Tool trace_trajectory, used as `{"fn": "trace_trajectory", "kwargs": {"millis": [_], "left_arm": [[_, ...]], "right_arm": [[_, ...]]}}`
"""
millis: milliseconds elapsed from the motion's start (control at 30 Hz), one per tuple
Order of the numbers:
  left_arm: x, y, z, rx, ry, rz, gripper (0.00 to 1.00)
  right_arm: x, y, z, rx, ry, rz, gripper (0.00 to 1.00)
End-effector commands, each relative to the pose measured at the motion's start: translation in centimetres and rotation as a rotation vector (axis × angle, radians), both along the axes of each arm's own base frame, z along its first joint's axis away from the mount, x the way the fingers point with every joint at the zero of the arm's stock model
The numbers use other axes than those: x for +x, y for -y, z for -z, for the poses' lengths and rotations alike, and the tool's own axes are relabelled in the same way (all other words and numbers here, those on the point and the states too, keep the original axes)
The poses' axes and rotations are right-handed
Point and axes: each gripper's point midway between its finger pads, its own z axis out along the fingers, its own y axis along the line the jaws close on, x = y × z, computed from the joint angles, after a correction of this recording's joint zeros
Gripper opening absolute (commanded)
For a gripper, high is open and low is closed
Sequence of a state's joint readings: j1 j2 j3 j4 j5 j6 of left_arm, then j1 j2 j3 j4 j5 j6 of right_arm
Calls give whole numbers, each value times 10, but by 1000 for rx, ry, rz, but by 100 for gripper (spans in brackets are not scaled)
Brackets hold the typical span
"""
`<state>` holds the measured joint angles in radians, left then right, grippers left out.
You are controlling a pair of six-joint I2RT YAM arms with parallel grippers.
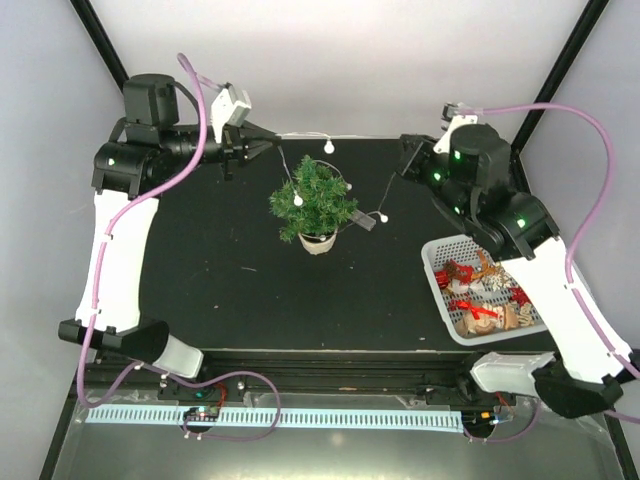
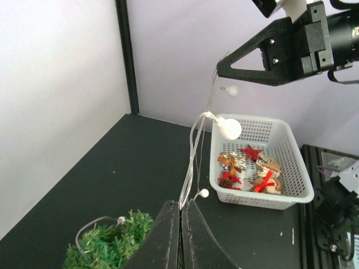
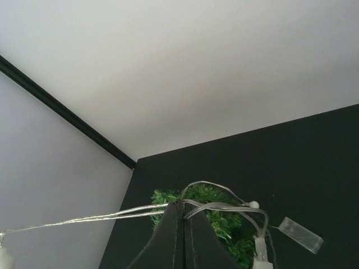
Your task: Decorate the small christmas tree
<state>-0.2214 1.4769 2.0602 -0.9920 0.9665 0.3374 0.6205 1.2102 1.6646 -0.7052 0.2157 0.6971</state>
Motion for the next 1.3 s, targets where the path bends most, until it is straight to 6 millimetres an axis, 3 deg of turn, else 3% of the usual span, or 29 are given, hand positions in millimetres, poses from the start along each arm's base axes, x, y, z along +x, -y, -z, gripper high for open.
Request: {"fn": "trace_trajectory", "kwargs": {"millis": [0,300,567,900,1267], "left_arm": [[11,-20,-21,-75,-6,-25,2],[40,-47,-19,-124,-42,-103,2],[44,-61,-25,-145,-50,-143,2],[51,-100,-20,-152,-75,-236,2],[53,-159,-18,-207,-105,-346,2]], "right_arm": [[27,4,-2,-23,4,66,1],[80,-12,-2,-54,-9,76,1],[133,-17,18,-42,-44,73,1],[193,-63,20,-7,-55,-18,1],[220,-111,49,134,-95,-155,1]]}}
